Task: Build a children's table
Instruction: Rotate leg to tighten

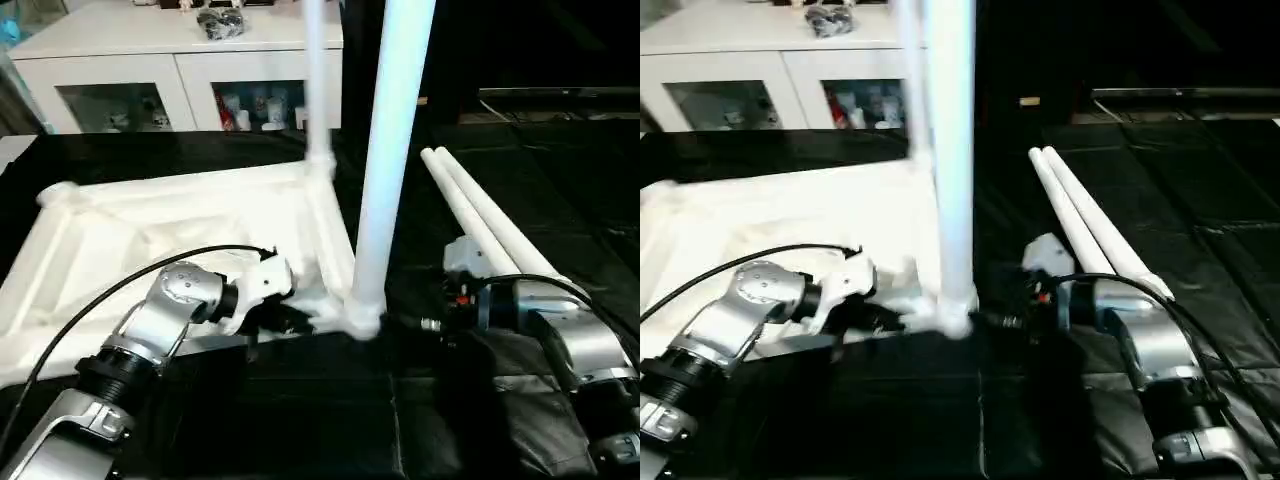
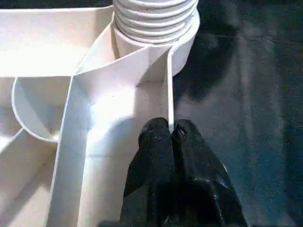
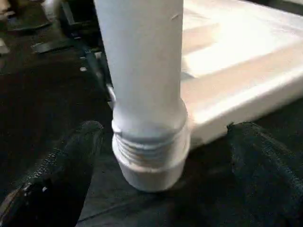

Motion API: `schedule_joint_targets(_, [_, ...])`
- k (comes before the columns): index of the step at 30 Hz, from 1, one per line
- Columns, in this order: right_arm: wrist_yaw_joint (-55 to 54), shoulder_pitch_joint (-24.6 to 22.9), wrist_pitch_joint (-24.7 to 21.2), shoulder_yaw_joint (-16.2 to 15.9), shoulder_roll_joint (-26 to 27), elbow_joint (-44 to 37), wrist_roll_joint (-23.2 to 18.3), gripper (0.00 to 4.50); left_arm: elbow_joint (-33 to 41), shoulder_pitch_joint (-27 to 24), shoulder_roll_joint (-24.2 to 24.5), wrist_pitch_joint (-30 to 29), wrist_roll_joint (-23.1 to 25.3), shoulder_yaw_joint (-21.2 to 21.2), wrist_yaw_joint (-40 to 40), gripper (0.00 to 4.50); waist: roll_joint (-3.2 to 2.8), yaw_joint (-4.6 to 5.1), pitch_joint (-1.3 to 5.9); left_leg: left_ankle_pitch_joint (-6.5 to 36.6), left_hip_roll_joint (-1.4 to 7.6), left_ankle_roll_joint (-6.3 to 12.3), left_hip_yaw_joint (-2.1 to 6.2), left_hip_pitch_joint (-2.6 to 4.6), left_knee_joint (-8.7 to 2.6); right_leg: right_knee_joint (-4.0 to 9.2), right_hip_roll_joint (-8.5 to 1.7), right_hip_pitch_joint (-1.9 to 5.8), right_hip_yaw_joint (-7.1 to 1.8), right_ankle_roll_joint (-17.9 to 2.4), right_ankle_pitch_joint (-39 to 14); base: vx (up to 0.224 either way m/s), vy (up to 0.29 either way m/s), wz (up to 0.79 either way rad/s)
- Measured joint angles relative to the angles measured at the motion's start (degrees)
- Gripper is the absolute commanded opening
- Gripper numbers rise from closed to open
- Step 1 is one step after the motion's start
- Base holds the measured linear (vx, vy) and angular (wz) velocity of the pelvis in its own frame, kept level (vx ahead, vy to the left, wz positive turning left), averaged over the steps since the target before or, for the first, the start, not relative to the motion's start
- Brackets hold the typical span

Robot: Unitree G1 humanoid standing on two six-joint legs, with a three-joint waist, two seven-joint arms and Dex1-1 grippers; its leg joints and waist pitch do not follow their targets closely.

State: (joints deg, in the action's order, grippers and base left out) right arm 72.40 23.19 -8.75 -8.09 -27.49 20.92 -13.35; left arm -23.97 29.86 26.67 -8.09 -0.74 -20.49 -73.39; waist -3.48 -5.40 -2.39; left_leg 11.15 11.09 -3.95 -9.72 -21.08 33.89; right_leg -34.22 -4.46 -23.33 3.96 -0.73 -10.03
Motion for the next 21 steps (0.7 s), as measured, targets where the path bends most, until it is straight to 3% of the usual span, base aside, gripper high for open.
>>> schedule_joint_targets(8, [5.4,1.3,0.1,-6.0,0.3,0.1,1.9,4.30,-0.2,0.4,1.7,3.5,-0.4,-2.1,-5.7,0.00,0.00,-0.28,0.00,0.0,0.00,0.00,-0.03,0.01,0.05,-0.03,-0.02,0.03,-0.01,0.0,0.0,0.000,0.000,0.00])
schedule_joint_targets(9, [5.5,1.6,0.2,-6.1,0.6,0.1,2.0,4.02,0.1,0.4,1.7,3.5,-0.4,-2.4,-6.1,0.00,0.00,-0.38,0.00,0.0,0.00,0.00,-0.03,0.01,0.06,-0.05,-0.03,0.04,-0.01,0.0,0.0,0.000,0.000,0.00])
schedule_joint_targets(18, [6.9,1.9,0.1,-8.1,1.6,0.9,2.0,3.47,1.3,0.3,2.2,3.7,-0.2,-3.3,-7.0,0.00,0.01,-0.48,0.01,0.0,0.01,0.00,-0.03,0.01,0.09,-0.09,-0.04,0.05,-0.01,0.0,0.0,0.000,0.000,0.00])
schedule_joint_targets(21, [7.3,1.9,0.0,-8.2,1.6,0.9,2.0,3.10,1.3,0.3,2.3,4.0,-0.1,-3.5,-7.0,0.00,0.01,-0.49,0.01,0.0,0.01,0.00,-0.03,0.02,0.14,-0.13,-0.04,0.05,-0.01,0.0,0.0,0.000,0.000,0.00])
